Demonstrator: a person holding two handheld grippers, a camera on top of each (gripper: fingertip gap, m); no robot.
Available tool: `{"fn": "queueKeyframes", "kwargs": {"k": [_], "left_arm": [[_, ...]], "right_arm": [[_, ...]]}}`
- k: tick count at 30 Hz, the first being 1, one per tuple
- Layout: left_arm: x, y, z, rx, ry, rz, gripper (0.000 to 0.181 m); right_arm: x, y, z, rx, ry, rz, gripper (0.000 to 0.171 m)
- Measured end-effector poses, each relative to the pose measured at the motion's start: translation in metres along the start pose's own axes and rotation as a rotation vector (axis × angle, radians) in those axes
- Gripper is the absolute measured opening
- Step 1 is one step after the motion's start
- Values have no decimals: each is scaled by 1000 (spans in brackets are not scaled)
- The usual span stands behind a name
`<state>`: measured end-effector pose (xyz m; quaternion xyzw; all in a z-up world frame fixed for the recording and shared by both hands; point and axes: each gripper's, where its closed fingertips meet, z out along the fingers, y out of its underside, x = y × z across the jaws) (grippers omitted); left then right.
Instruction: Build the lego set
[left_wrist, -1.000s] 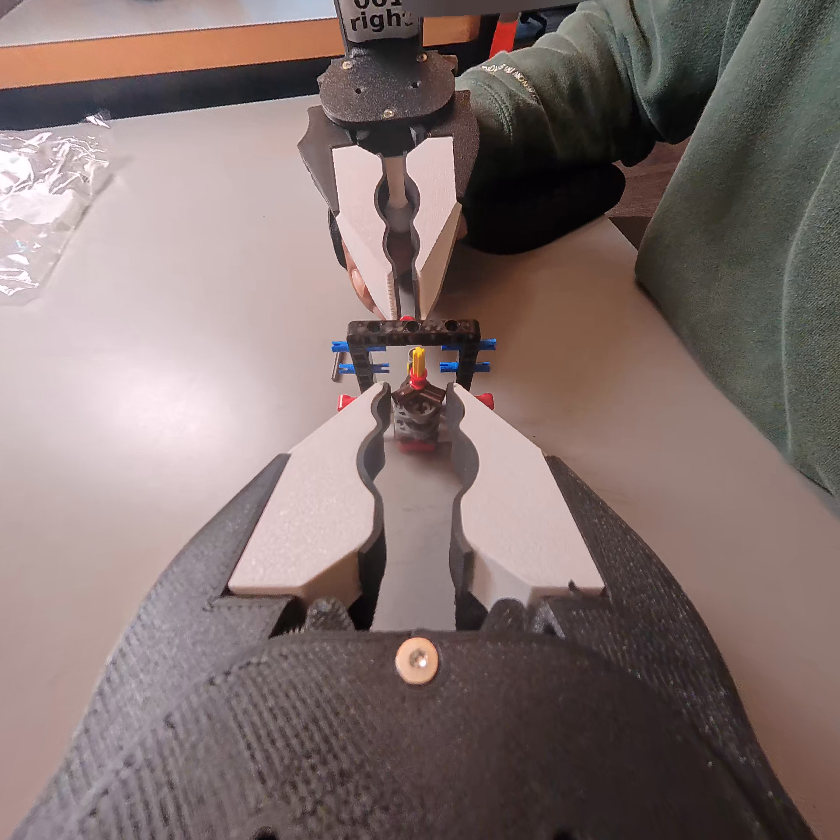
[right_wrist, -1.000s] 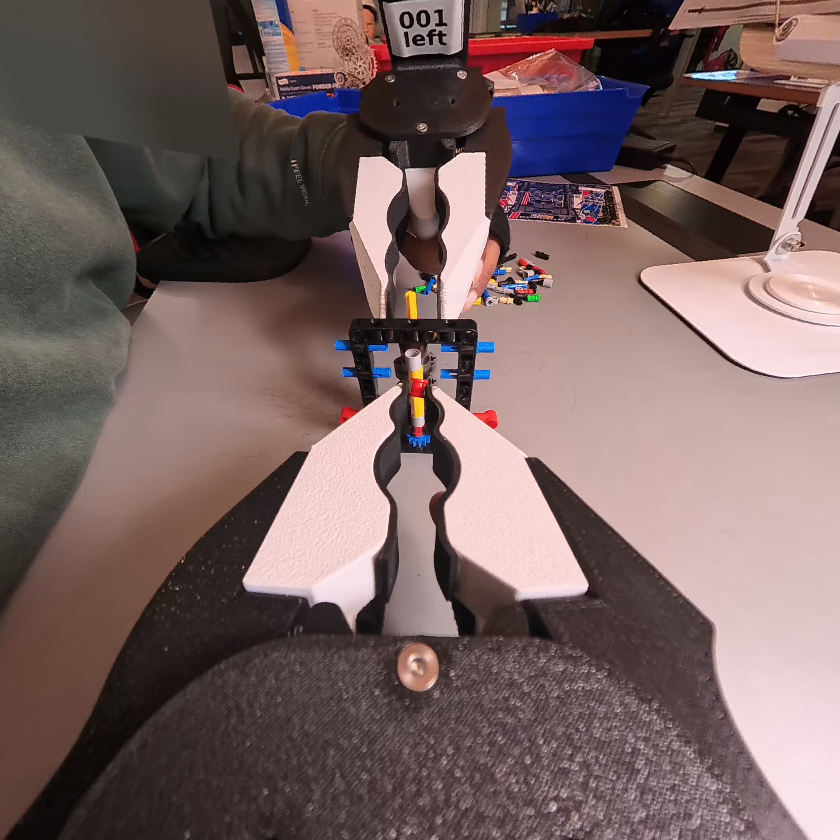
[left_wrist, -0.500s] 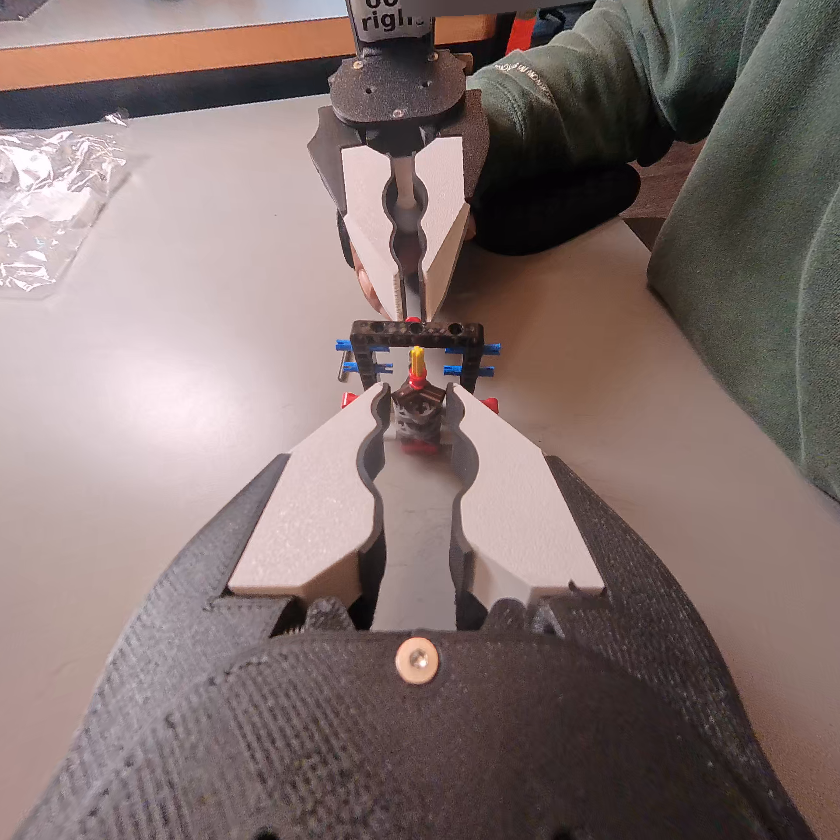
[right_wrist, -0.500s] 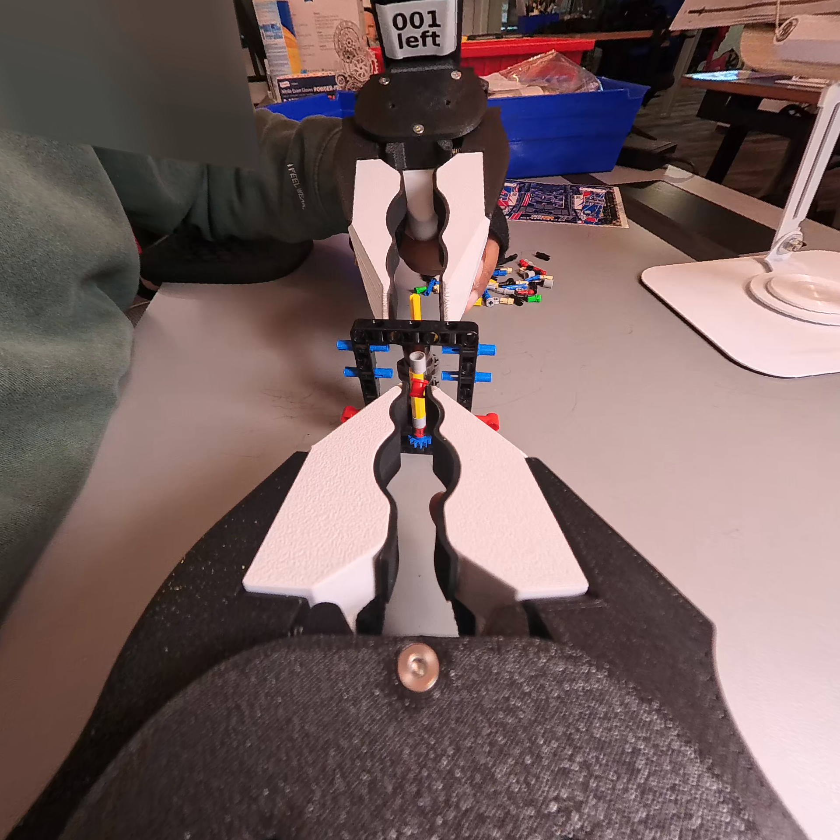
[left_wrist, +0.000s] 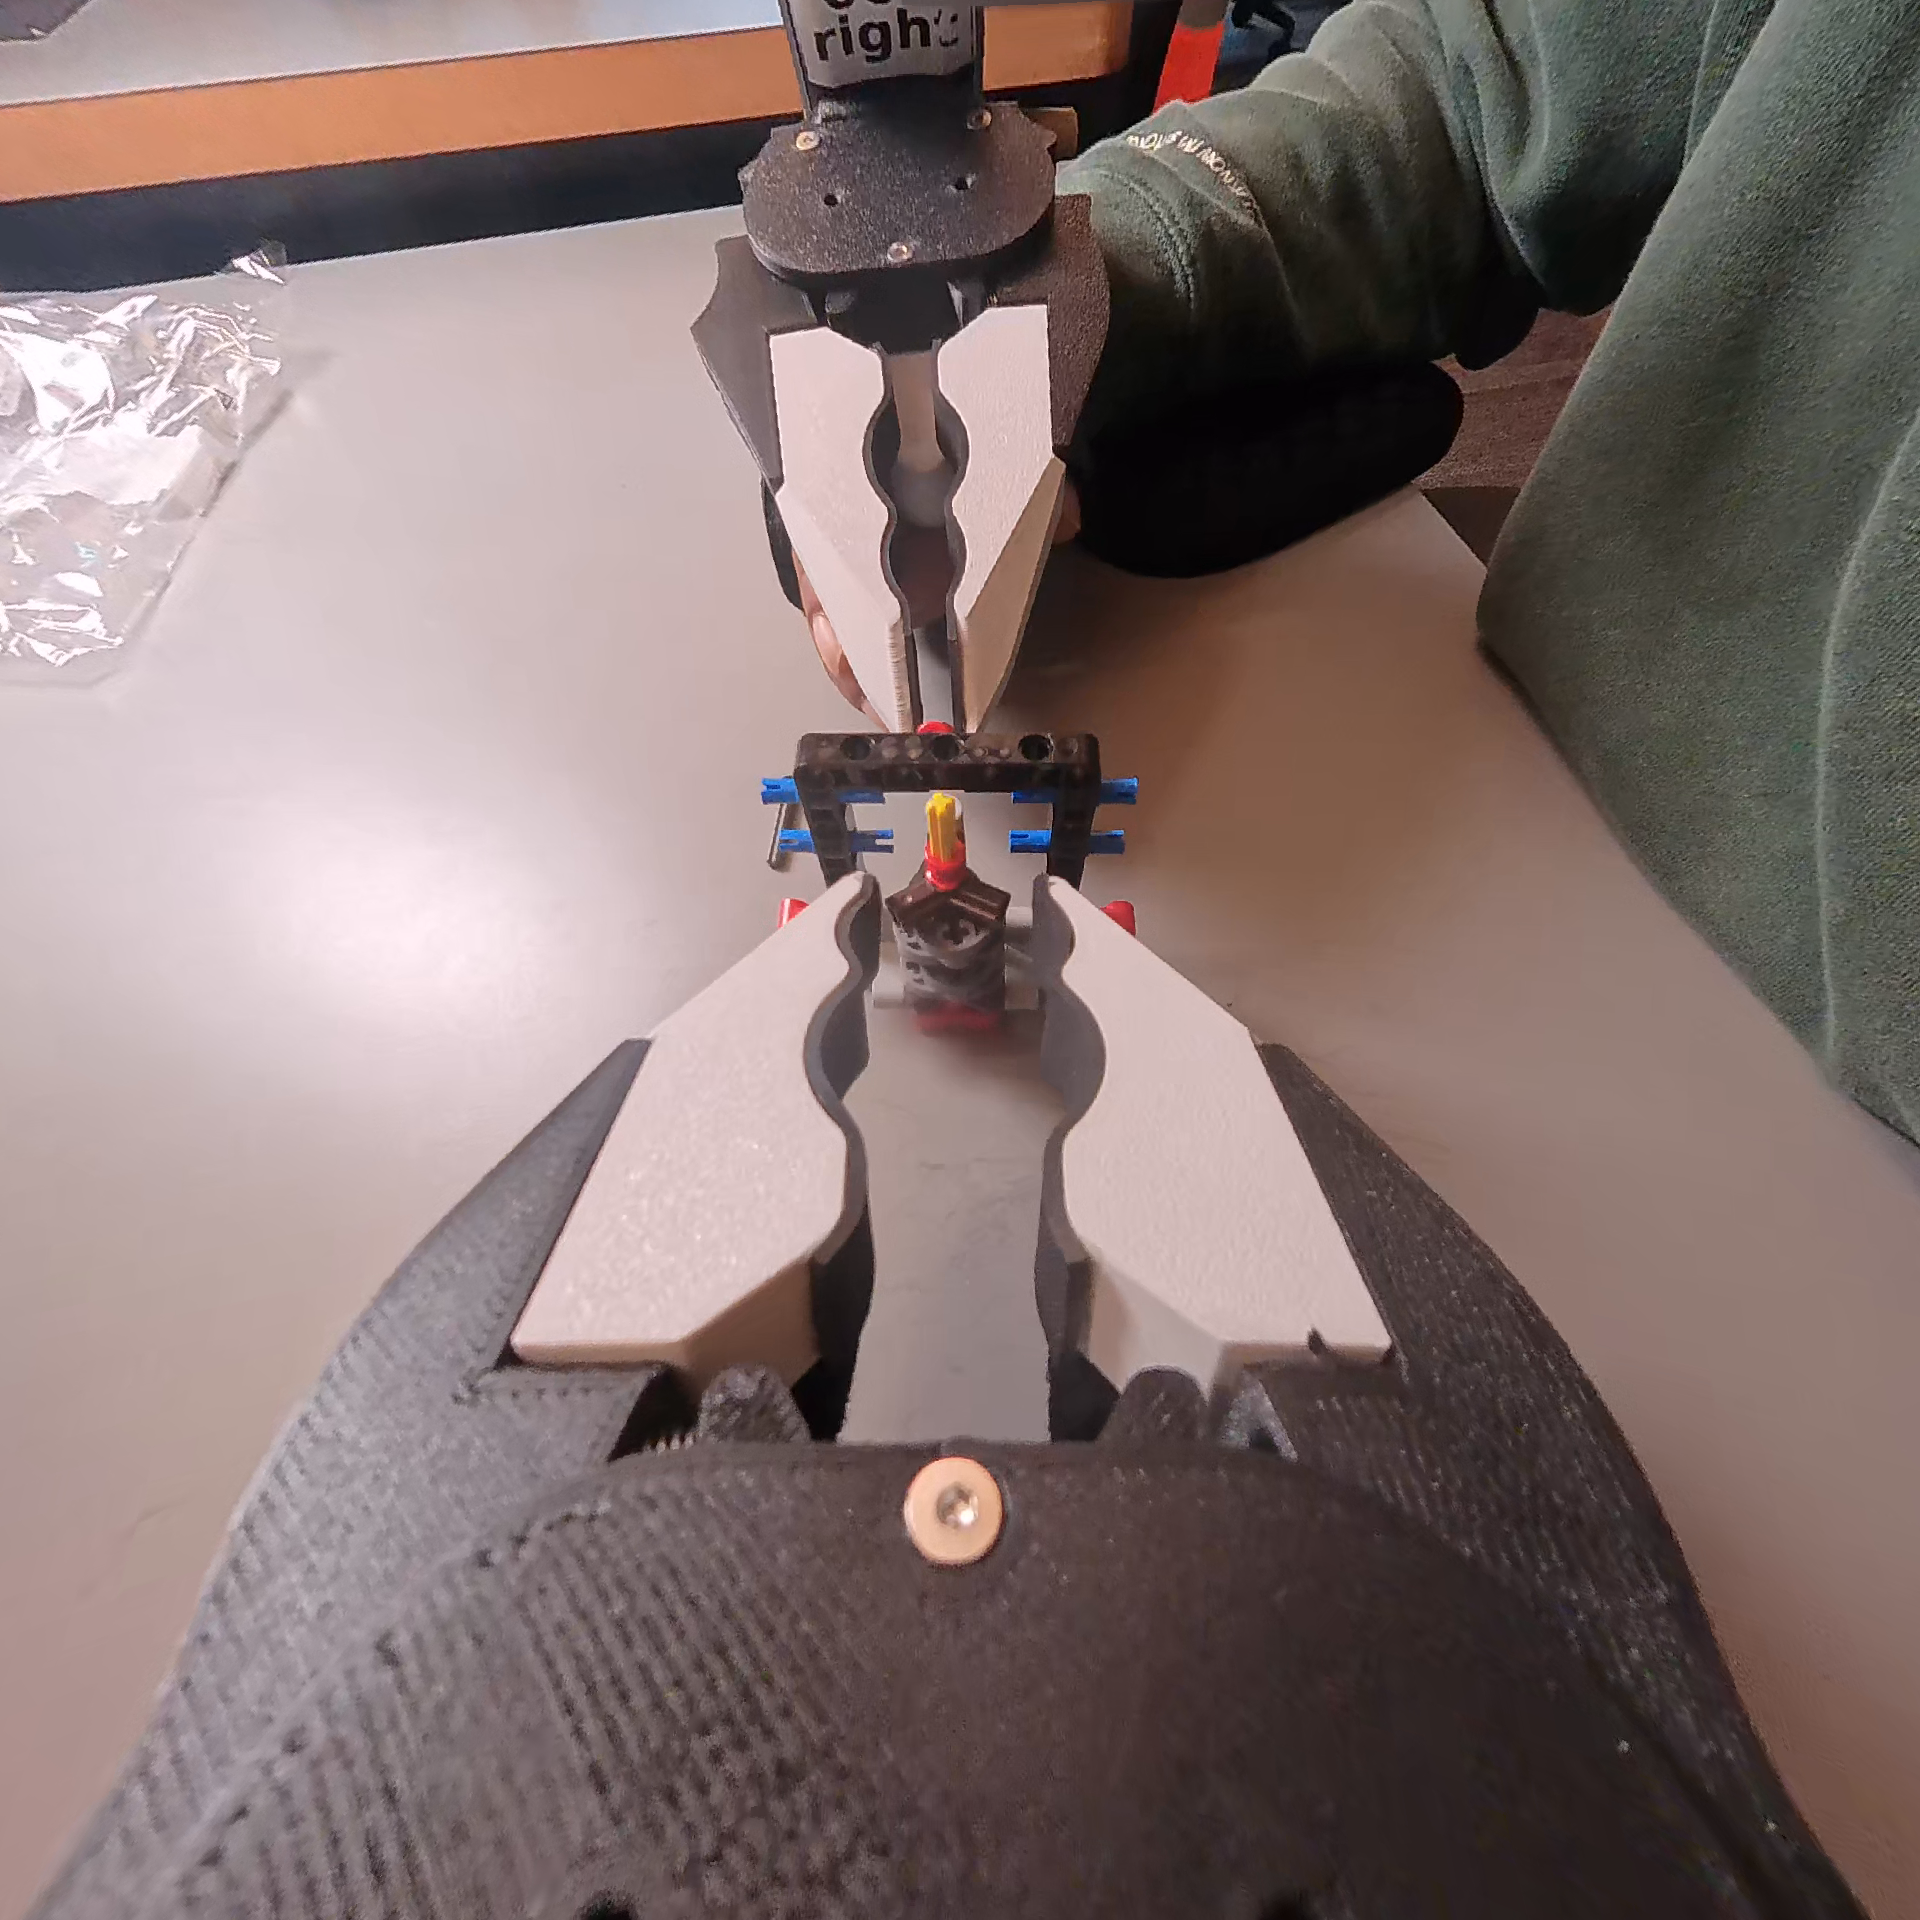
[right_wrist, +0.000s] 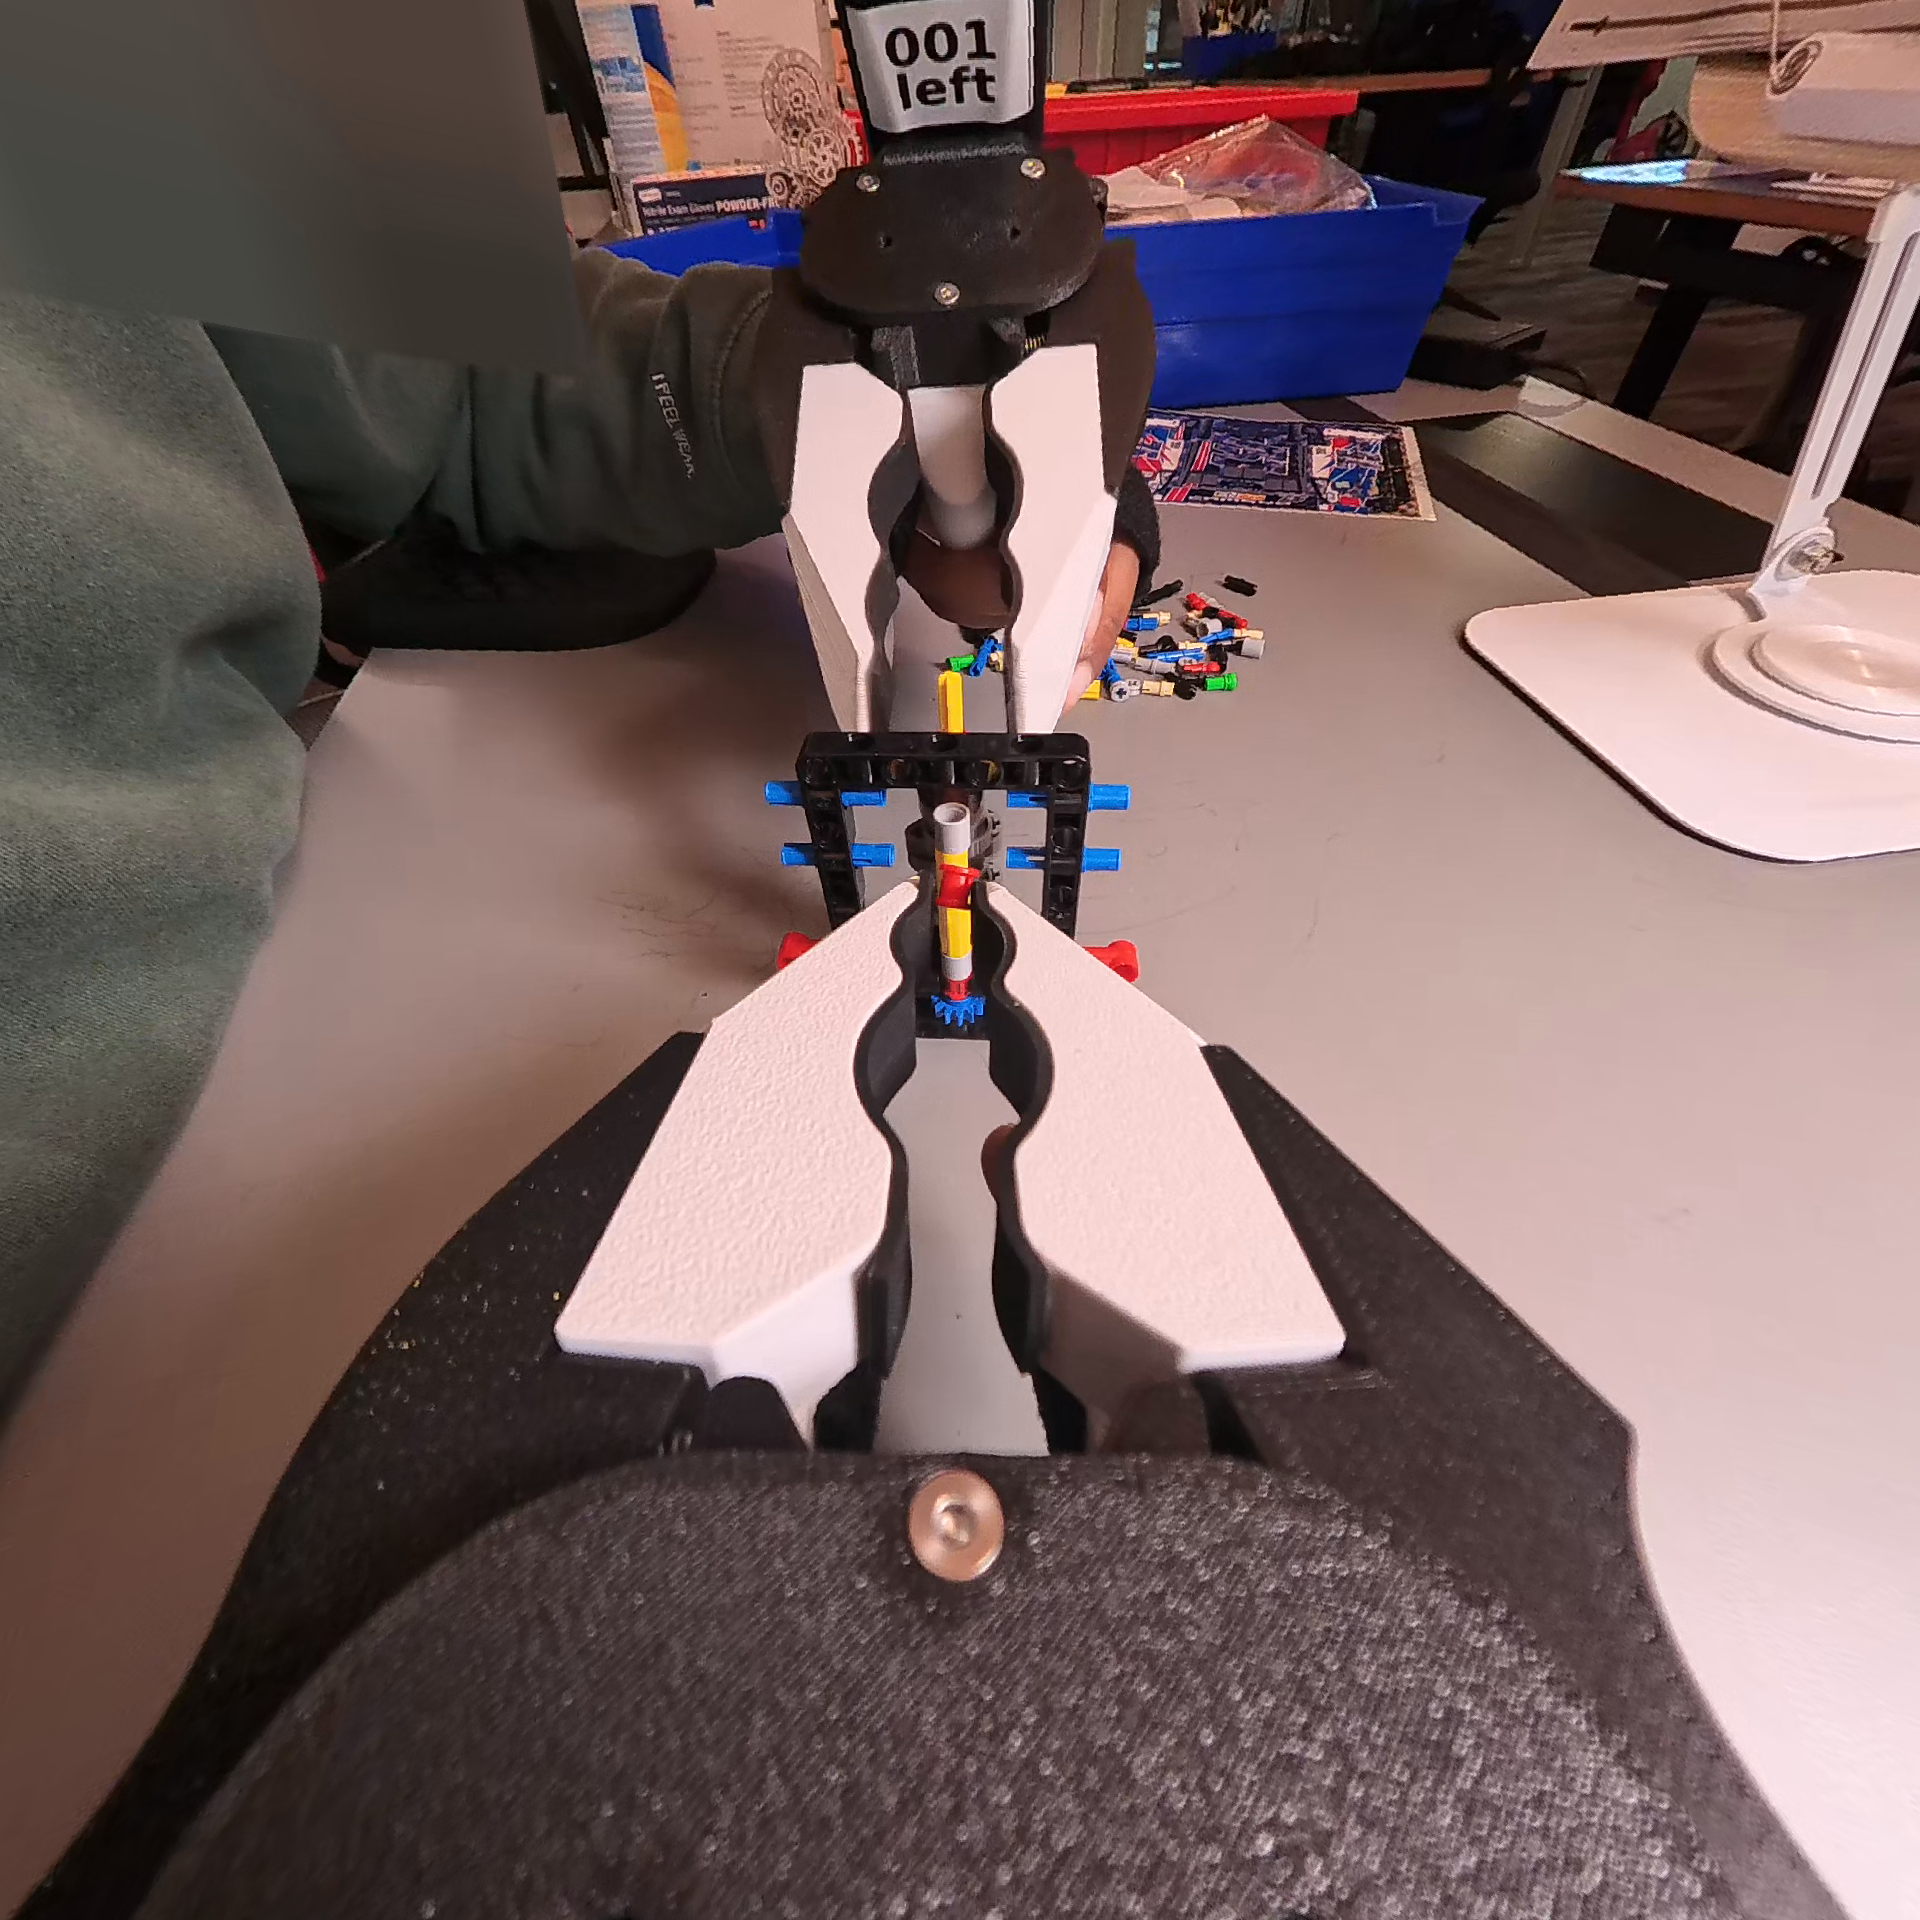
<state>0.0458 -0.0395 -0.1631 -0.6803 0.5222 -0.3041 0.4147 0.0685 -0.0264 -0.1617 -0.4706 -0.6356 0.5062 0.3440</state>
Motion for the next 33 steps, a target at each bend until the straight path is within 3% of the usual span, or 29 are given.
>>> {"fn": "queueKeyframes", "kwargs": {"k": [11, 18, 26, 33], "left_arm": [[-2, -6, -4, 19, -16, 6, 31], [-5, -23, -14, 115, -71, -20, 29], [-2, -22, -24, 215, -66, -70, 18], [4, -27, -22, 299, -23, -115, 15]], "right_arm": [[0, 0, 0, 2, 1, 0, 5], [-1, -4, 0, 27, 3, -5, 5], [4, -43, -12, 223, 44, 34, 4], [5, -55, -2, 245, 100, 37, 5]]}}
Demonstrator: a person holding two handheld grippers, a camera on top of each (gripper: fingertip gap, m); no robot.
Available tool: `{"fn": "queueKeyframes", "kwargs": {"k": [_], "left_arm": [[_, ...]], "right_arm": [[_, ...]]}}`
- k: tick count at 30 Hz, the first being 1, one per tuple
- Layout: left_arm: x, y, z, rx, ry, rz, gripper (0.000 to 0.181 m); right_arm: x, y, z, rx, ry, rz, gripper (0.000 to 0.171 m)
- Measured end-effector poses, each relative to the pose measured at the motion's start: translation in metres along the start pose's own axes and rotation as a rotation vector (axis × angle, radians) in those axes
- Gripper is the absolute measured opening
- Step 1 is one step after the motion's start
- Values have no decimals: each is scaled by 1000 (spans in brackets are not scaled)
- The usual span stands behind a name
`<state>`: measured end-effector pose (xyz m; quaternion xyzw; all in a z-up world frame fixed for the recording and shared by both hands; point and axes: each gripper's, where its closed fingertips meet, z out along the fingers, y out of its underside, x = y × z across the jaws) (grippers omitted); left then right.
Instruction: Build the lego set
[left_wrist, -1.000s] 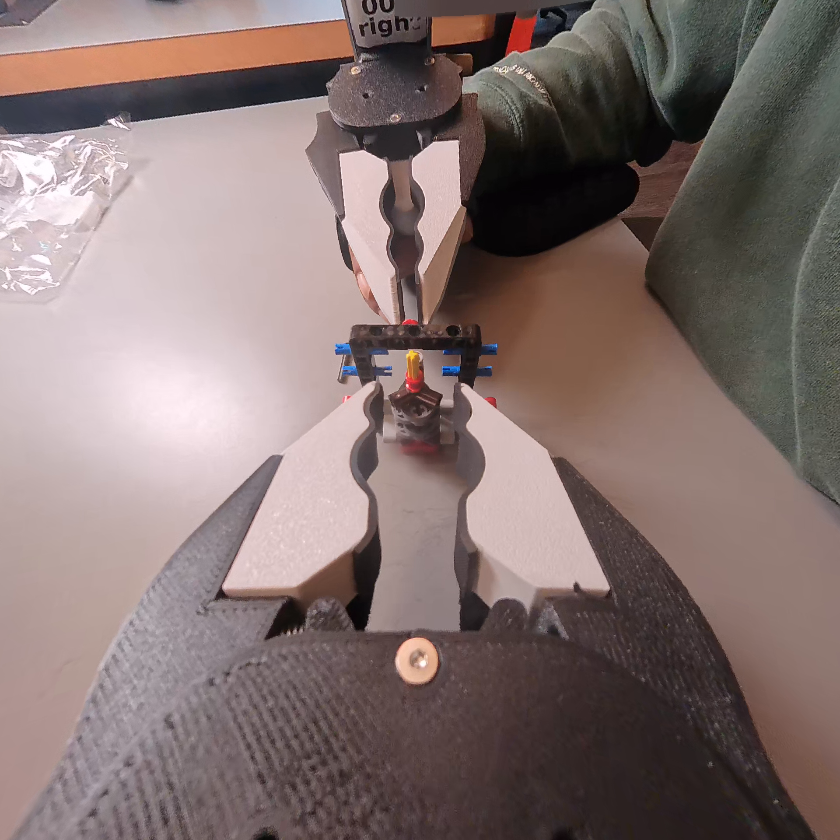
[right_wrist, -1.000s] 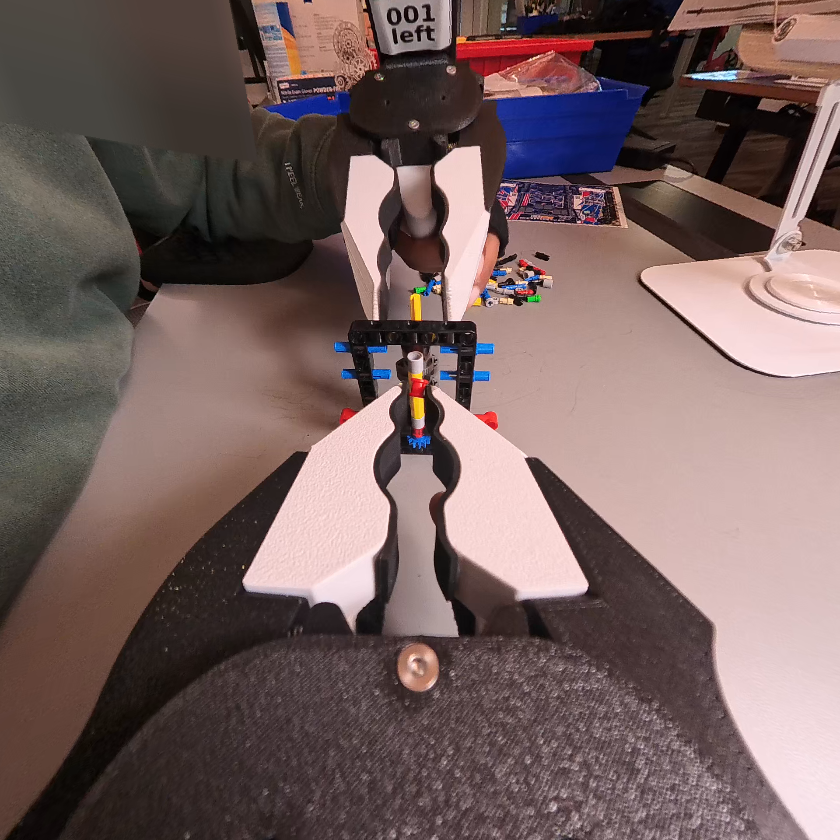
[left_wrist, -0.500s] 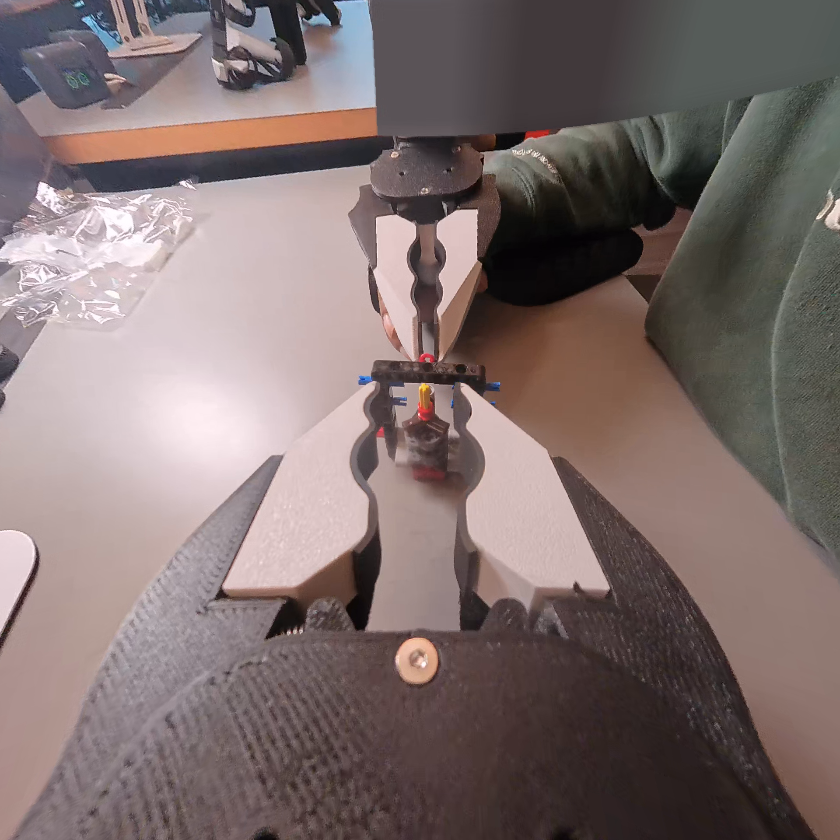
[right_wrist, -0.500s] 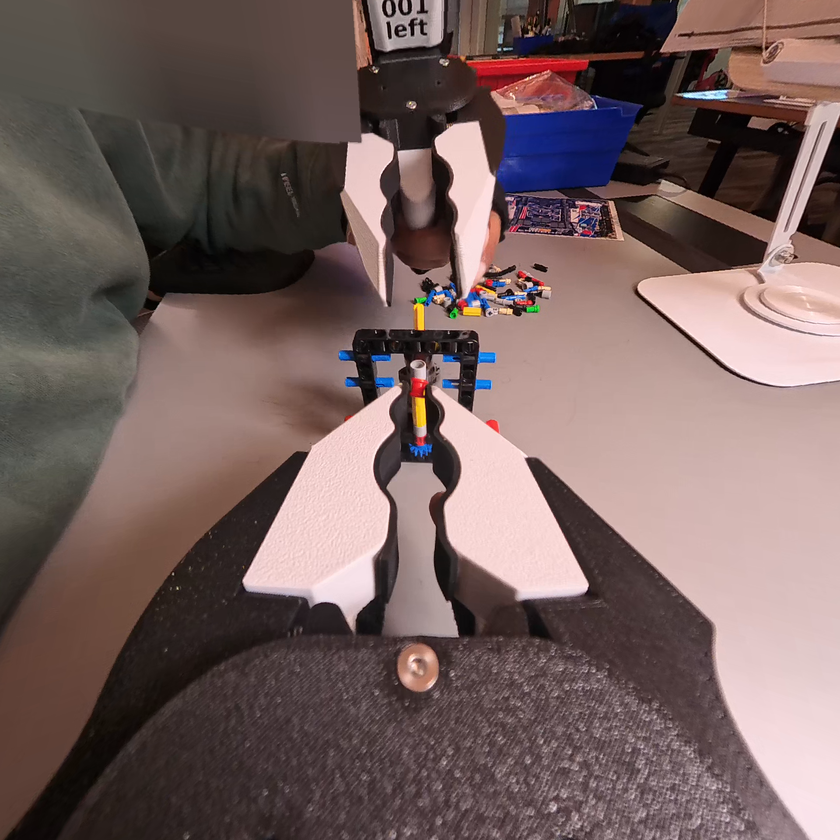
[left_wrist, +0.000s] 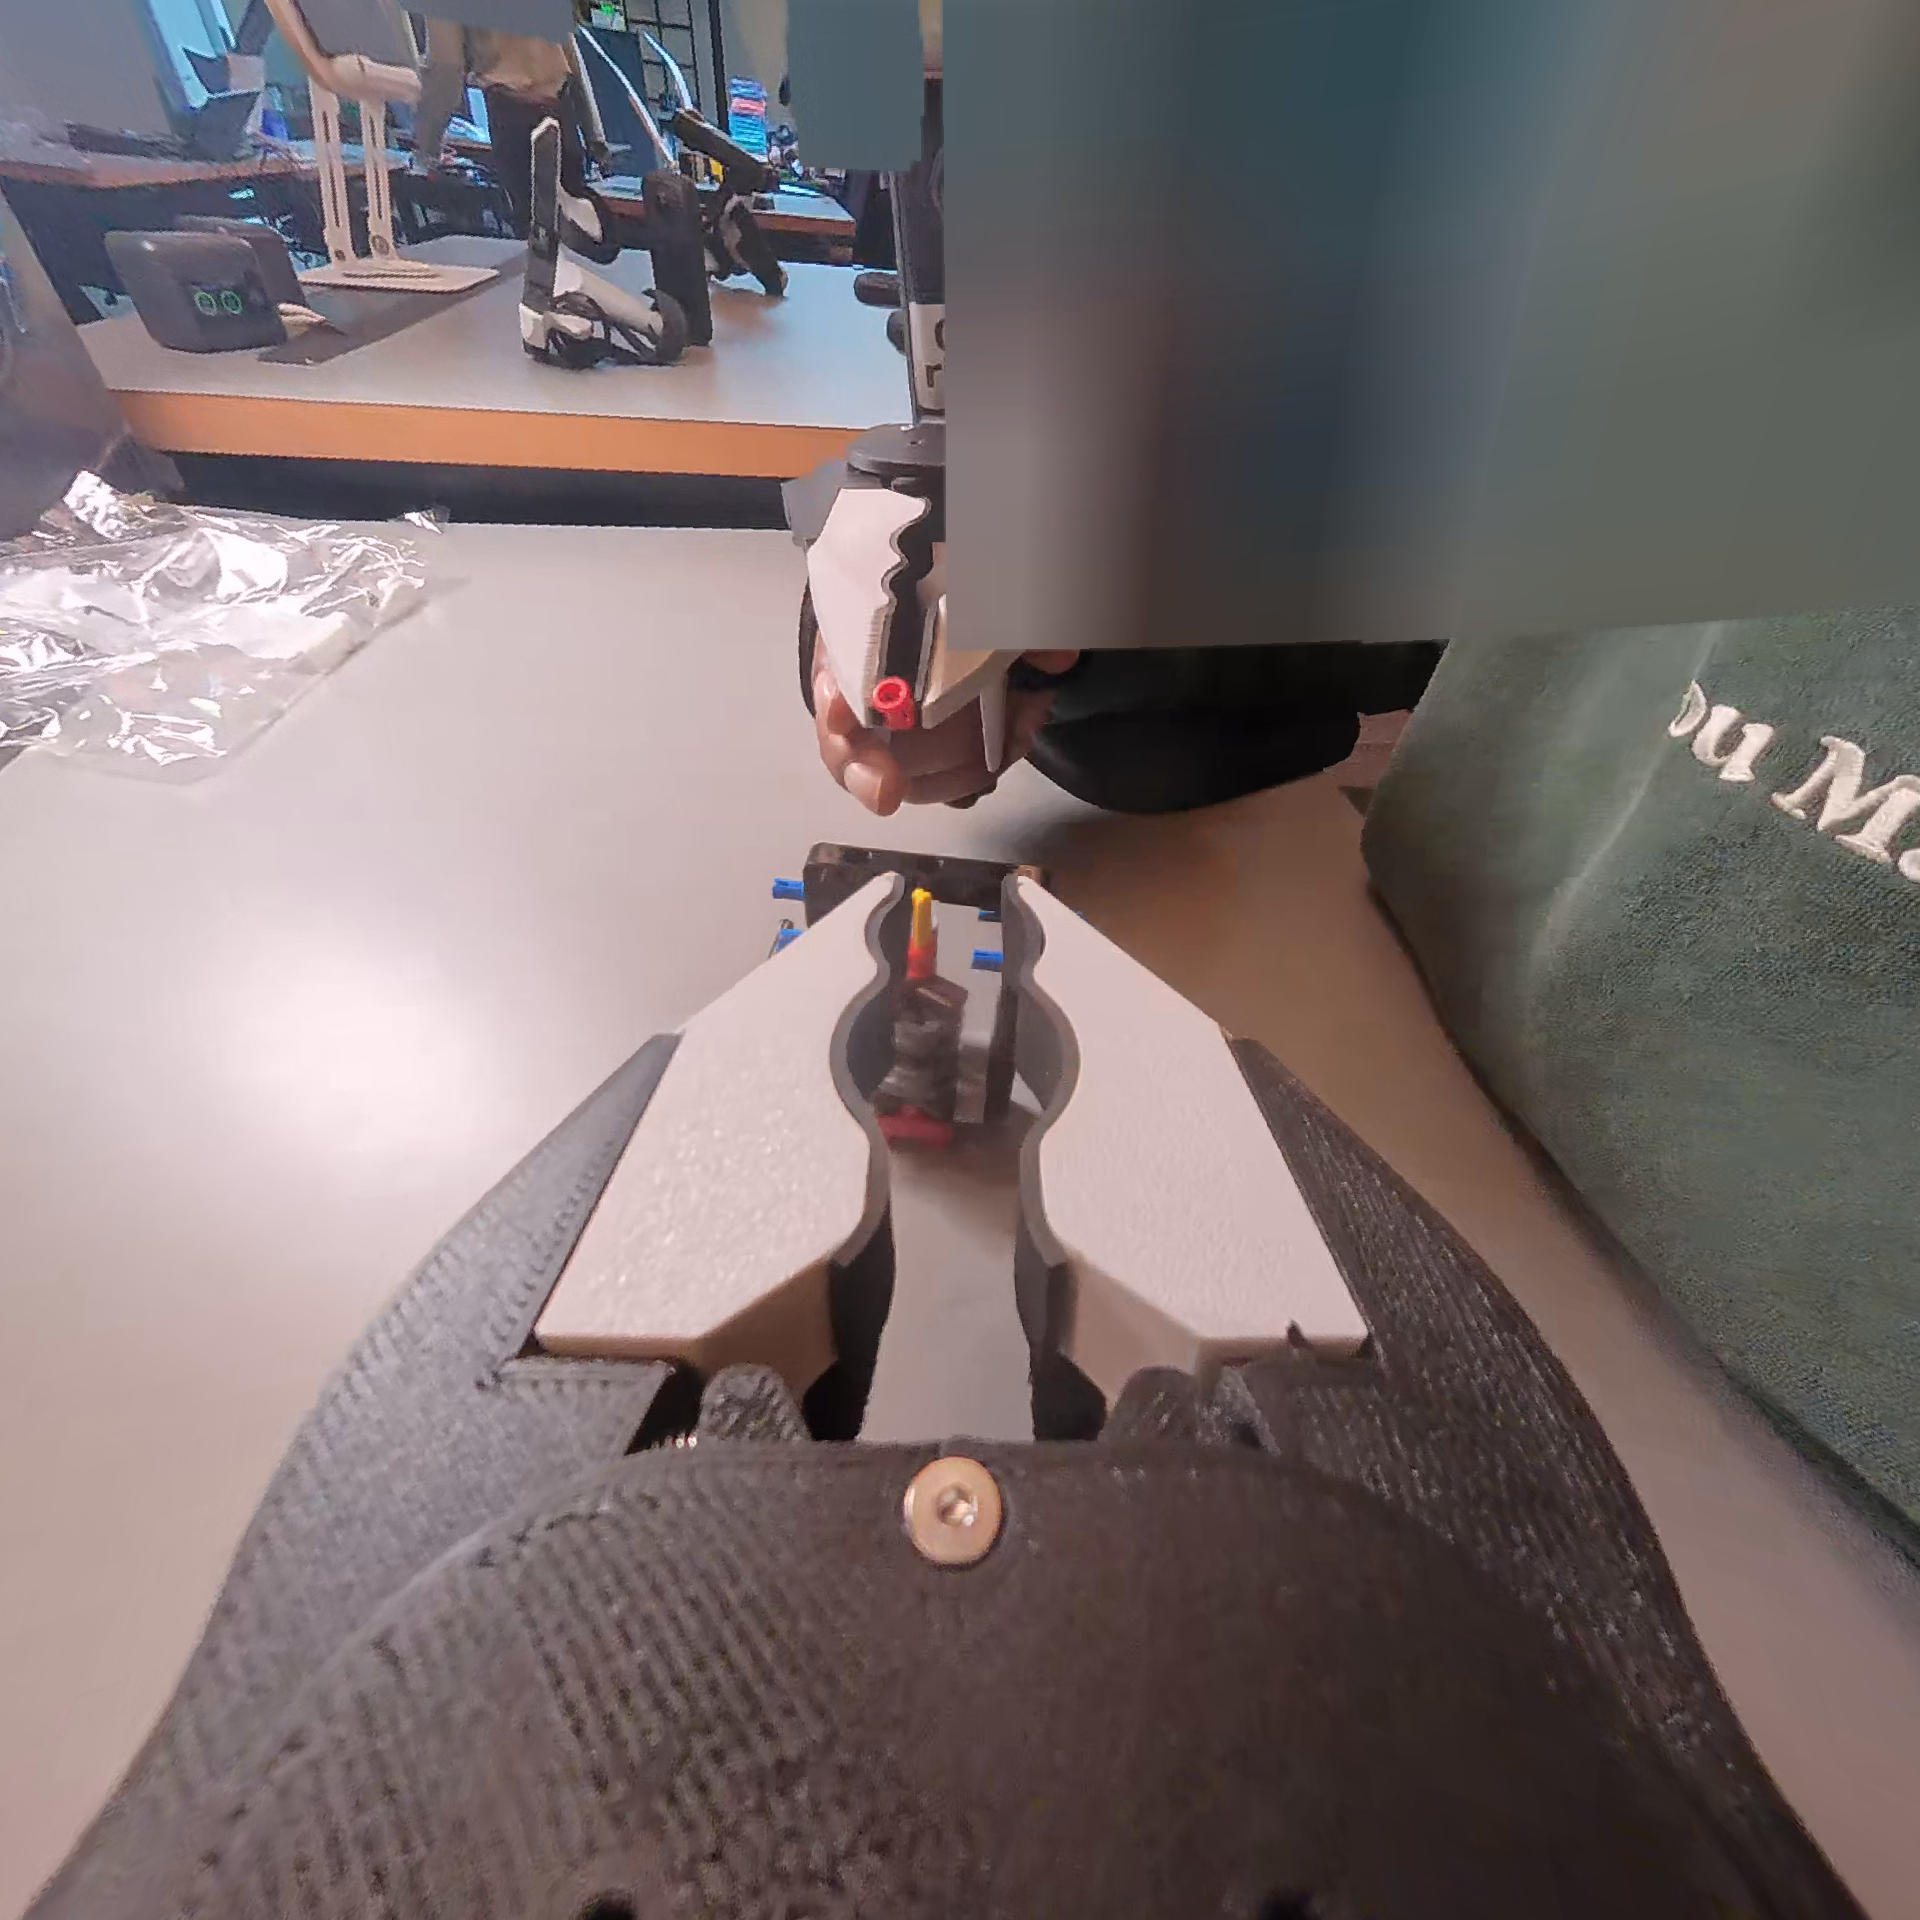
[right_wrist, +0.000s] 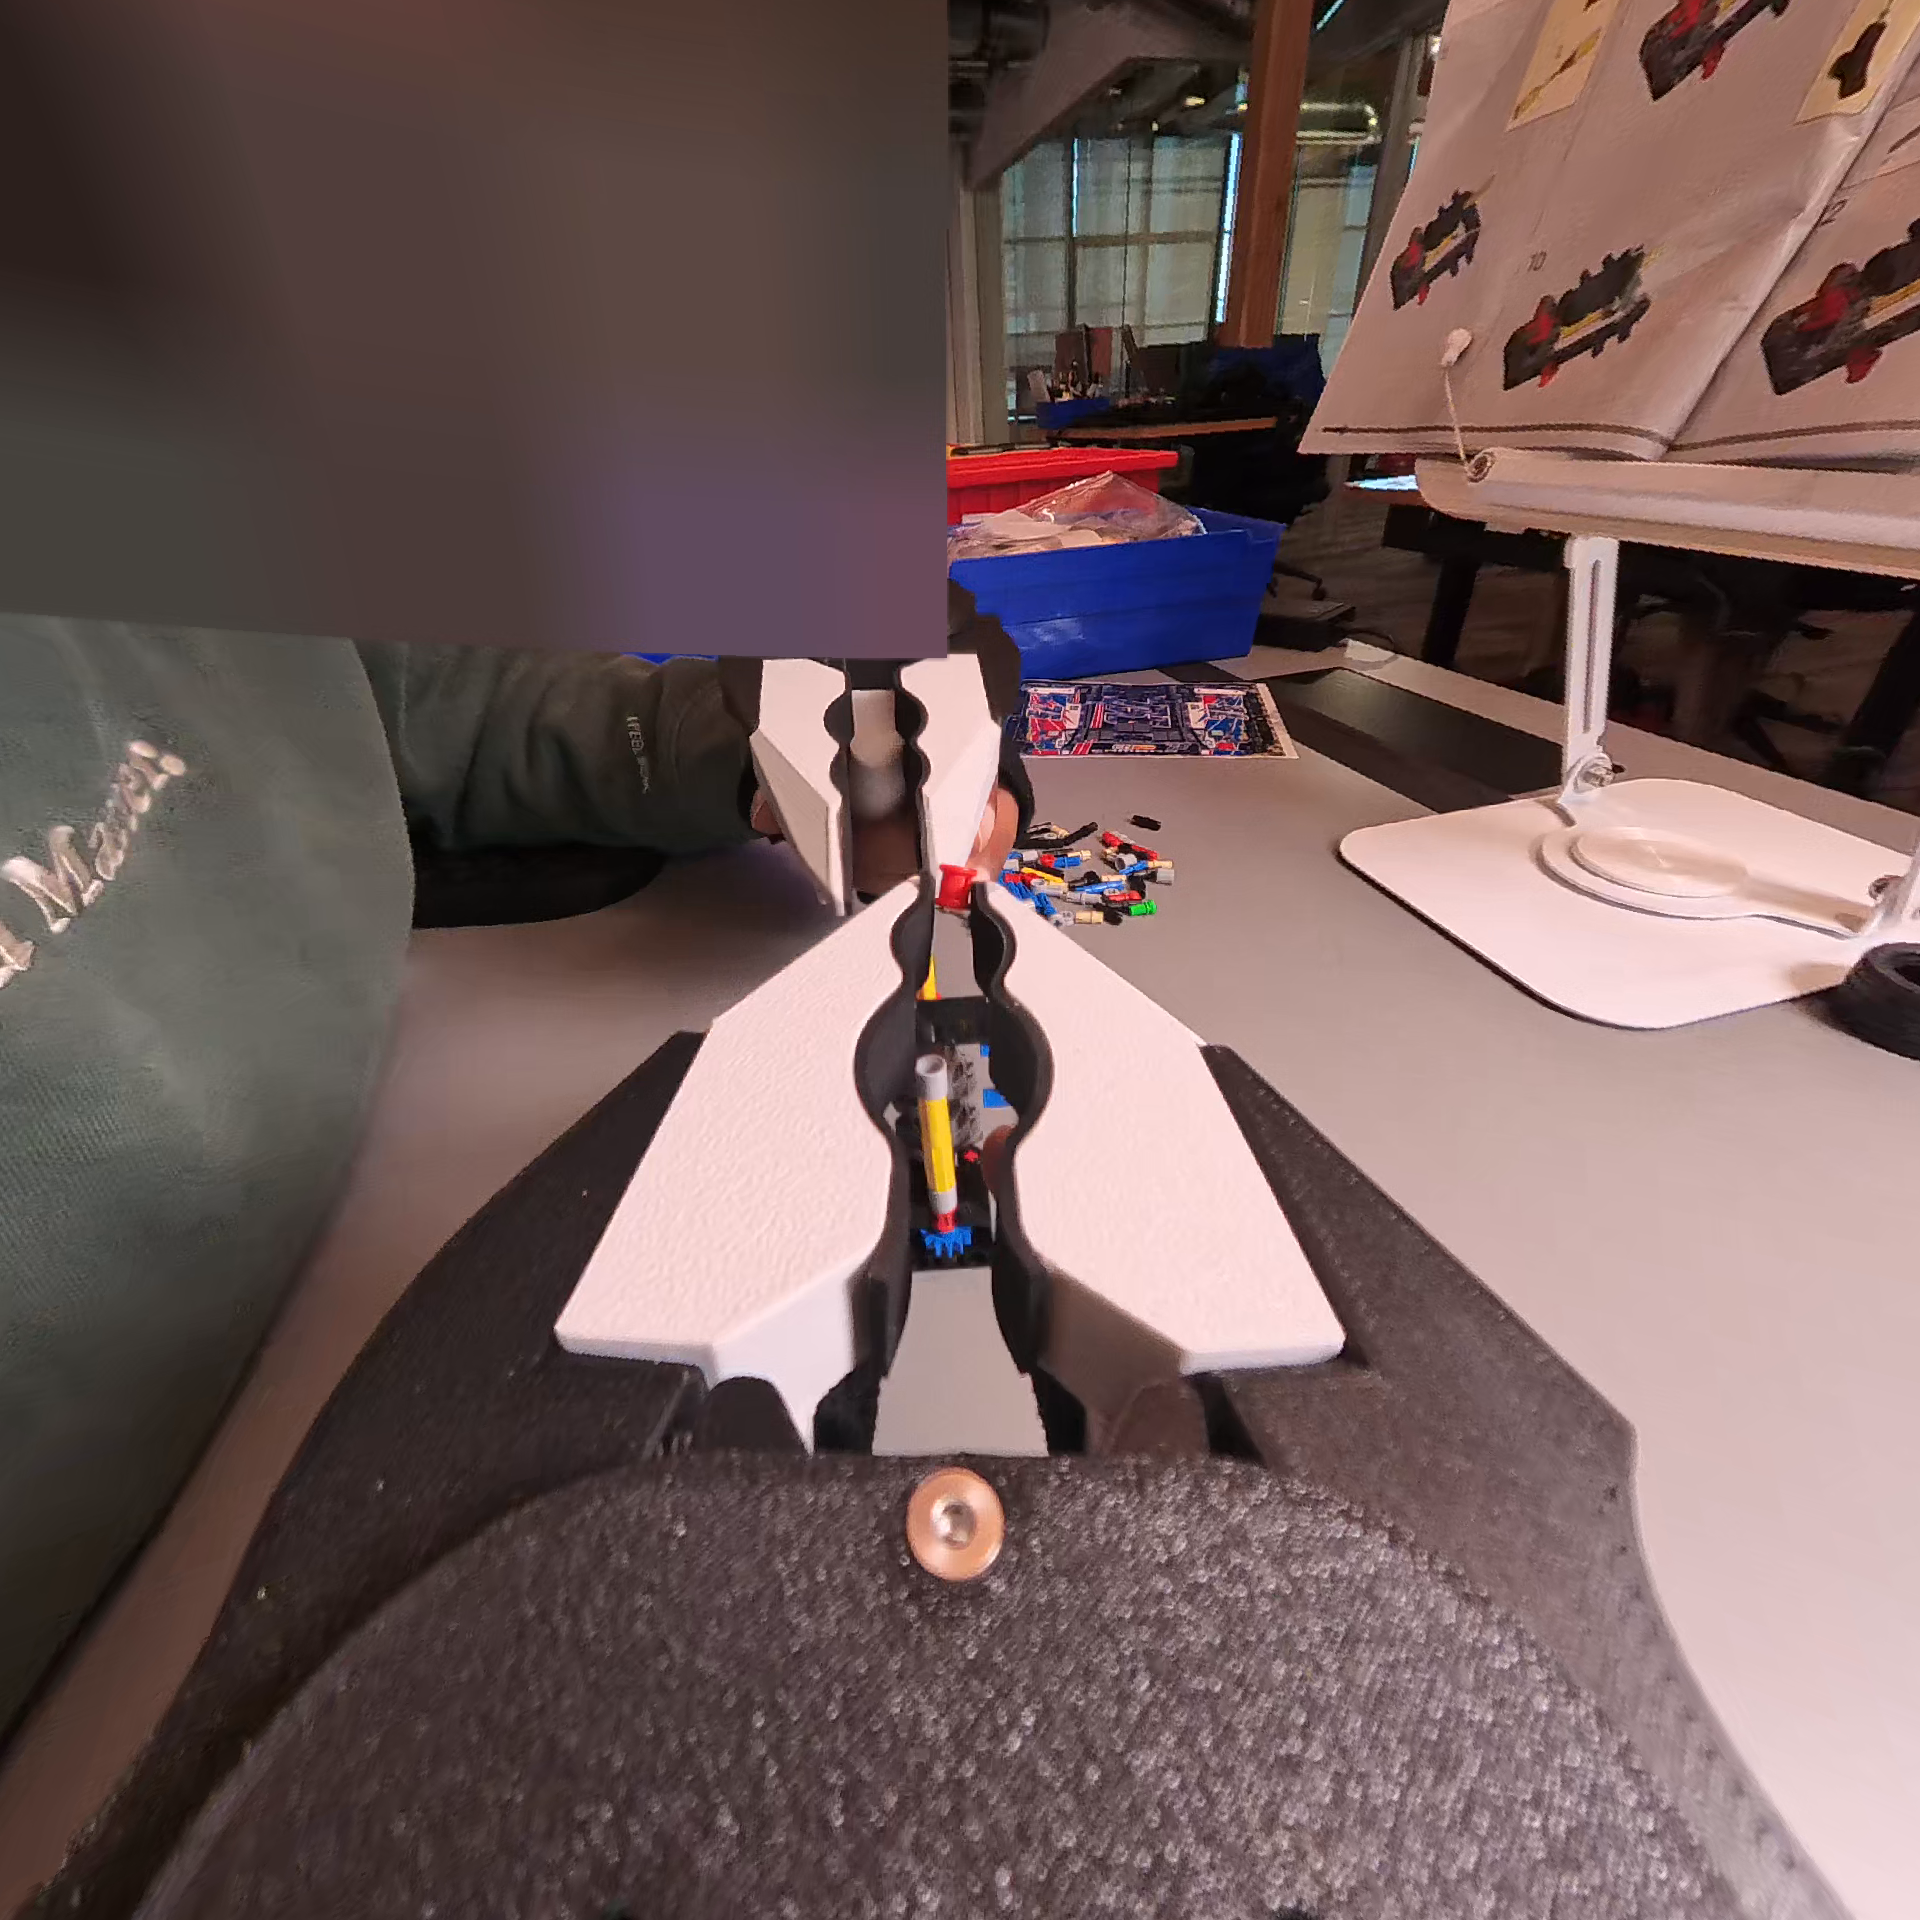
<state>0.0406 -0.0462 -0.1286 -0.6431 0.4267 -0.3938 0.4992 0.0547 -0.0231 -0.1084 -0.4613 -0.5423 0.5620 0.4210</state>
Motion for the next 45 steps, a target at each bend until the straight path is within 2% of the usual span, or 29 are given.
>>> {"fn": "queueKeyframes", "kwargs": {"k": [6, 20, 26, 32, 38, 45], "left_arm": [[-1, -3, 4, 14, -30, -3, 16], [17, -27, 3, 122, 56, -80, 8], [20, -32, 1, 161, 121, -180, 7], [20, -29, 3, 150, 117, -191, 5], [17, -31, -2, 162, 136, -229, 10], [26, -34, 0, 202, 246, -347, 11]], "right_arm": [[-7, 1, 12, -6, 5, -5, 5], [-30, -3, 18, 8, -48, -80, 5], [-35, -3, 18, -12, -24, -194, 5], [-35, 1, 21, -51, 21, -296, 5], [-33, -7, 18, -21, 70, -362, 5], [-40, -11, 20, -8, 84, -461, 5]]}}
